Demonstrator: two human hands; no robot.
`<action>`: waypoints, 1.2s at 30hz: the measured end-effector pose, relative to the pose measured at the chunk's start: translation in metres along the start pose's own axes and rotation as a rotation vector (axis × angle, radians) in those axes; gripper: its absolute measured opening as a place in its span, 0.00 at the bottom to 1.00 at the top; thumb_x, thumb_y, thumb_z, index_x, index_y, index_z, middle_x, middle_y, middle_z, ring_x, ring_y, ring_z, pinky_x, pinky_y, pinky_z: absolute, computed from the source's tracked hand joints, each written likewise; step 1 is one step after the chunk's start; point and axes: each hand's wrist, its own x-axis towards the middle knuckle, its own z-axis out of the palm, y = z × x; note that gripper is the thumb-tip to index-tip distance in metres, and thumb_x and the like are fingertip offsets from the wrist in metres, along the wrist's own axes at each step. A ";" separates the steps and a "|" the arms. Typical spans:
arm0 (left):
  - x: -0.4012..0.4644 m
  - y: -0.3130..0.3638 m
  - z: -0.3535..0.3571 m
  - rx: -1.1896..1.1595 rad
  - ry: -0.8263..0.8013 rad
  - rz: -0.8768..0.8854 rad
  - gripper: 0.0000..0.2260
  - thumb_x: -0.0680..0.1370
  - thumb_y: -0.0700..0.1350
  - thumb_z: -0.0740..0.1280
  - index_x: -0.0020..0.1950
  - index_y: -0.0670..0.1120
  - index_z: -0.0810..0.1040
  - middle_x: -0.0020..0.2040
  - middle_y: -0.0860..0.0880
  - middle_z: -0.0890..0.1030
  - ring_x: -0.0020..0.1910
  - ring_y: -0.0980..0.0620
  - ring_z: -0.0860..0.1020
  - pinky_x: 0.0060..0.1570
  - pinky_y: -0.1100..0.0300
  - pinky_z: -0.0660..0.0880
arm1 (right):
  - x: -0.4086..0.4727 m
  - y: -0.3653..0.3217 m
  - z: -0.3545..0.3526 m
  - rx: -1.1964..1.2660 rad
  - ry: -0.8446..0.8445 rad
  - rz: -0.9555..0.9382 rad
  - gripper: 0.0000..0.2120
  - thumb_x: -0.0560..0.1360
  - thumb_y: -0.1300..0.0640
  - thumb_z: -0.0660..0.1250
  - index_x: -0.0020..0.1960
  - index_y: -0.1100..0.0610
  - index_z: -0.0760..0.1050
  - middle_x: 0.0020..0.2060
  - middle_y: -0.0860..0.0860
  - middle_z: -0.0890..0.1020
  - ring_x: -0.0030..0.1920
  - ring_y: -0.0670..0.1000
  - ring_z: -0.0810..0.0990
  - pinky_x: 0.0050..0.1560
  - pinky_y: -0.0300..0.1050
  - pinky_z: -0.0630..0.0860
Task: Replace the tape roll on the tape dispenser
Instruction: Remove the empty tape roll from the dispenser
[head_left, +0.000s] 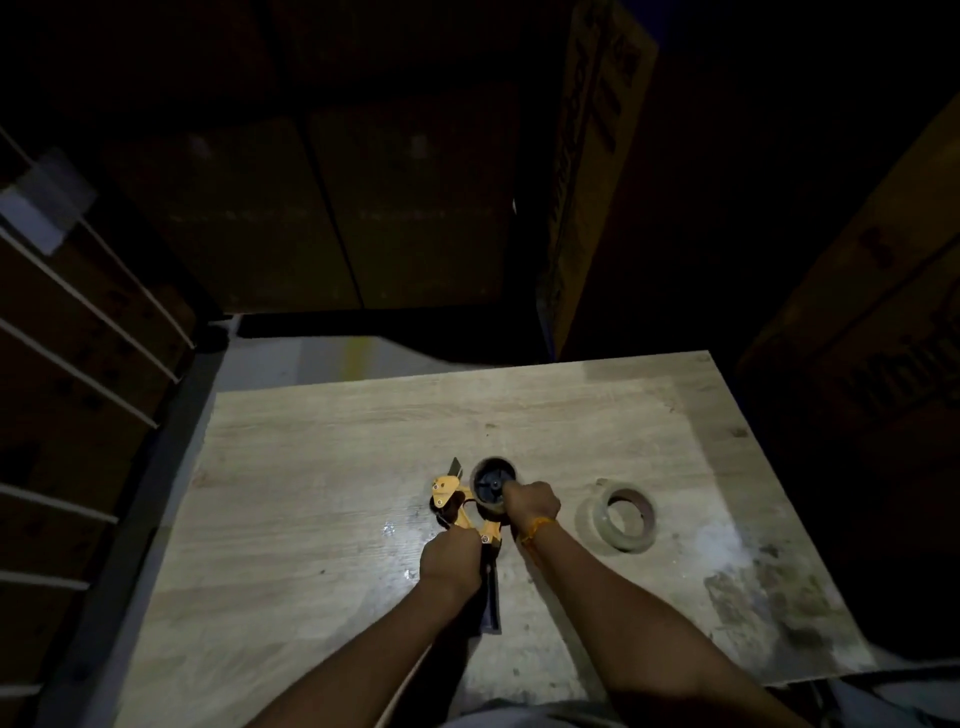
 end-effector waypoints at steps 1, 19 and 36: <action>-0.001 -0.001 -0.004 0.007 0.013 0.017 0.08 0.76 0.41 0.68 0.53 0.42 0.82 0.52 0.41 0.84 0.52 0.40 0.83 0.50 0.50 0.80 | 0.000 0.000 0.000 0.010 -0.007 -0.006 0.17 0.77 0.50 0.69 0.49 0.66 0.77 0.48 0.60 0.81 0.46 0.61 0.79 0.40 0.45 0.69; 0.041 -0.042 -0.045 -0.650 0.375 0.059 0.35 0.59 0.64 0.77 0.58 0.51 0.68 0.53 0.50 0.79 0.50 0.47 0.80 0.45 0.45 0.81 | -0.029 -0.004 -0.047 -0.096 -0.213 -0.816 0.16 0.65 0.47 0.78 0.44 0.53 0.77 0.42 0.50 0.80 0.41 0.48 0.79 0.41 0.41 0.76; 0.036 -0.058 -0.090 -0.619 0.164 0.303 0.36 0.59 0.58 0.84 0.60 0.60 0.69 0.55 0.54 0.79 0.51 0.51 0.81 0.45 0.48 0.84 | 0.002 -0.042 -0.073 -0.183 -0.575 -0.774 0.38 0.61 0.57 0.86 0.69 0.49 0.77 0.64 0.47 0.81 0.52 0.54 0.87 0.55 0.53 0.85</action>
